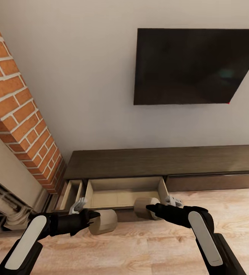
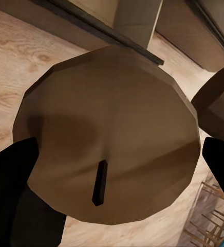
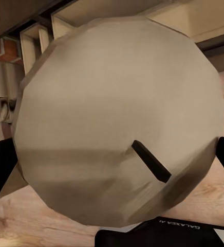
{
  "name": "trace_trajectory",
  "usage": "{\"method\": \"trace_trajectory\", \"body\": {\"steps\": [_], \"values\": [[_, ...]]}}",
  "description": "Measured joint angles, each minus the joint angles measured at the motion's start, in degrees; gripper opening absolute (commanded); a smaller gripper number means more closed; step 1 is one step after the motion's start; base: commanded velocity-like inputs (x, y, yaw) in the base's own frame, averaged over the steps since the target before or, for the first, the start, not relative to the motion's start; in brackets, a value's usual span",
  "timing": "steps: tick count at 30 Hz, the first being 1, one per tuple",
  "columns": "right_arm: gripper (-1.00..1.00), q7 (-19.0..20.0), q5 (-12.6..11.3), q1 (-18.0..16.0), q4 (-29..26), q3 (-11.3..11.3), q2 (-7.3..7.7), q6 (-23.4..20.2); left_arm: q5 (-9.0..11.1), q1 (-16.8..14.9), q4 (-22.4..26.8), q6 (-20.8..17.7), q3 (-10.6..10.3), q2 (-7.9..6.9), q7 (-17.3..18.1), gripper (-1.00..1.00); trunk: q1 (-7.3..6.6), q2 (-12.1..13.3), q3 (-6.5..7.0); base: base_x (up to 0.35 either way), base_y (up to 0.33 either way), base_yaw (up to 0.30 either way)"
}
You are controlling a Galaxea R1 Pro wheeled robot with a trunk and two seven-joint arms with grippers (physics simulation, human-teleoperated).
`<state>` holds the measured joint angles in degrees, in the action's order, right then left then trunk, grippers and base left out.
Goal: Place each of the two pumpkins and all three candles from the living room inside a cabinet in the living room (use any cabinet), then make sure every cabinet is closed, and position the cauldron so it is next to a table in the living room.
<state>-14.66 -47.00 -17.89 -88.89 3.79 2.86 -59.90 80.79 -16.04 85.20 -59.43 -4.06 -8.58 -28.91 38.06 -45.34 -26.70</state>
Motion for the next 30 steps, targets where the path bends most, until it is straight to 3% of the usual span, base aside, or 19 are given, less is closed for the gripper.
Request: {"method": "trace_trajectory", "body": {"steps": [9,16,23,30], "values": [[-1.00,0.03,-0.07,0.00,0.00,0.00,-0.05,0.01,0.03,0.00,0.00,0.00,-0.10,0.02,0.78,-1.00,0.01,0.00,0.00,0.101,0.066,0.000],[-1.00,0.53,-0.26,0.00,0.02,0.07,-0.08,0.00,0.01,0.00,-0.14,-0.06,-0.18,-0.17,7.54,-1.00,0.02,0.00,0.00,0.007,0.006,0.000],[-1.00,6.22,-0.23,0.00,2.07,-0.06,0.00,0.01,0.02,0.08,-0.17,-0.10,-0.19,-0.18,8.29,-1.00,0.02,0.00,0.00,0.000,0.000,0.000],[-1.00,7.13,0.25,0.00,2.45,-0.04,0.00,0.01,0.02,0.09,-0.17,-0.15,-0.18,-0.17,8.31,-1.00,0.02,0.00,0.00,0.000,0.000,0.000]]}}
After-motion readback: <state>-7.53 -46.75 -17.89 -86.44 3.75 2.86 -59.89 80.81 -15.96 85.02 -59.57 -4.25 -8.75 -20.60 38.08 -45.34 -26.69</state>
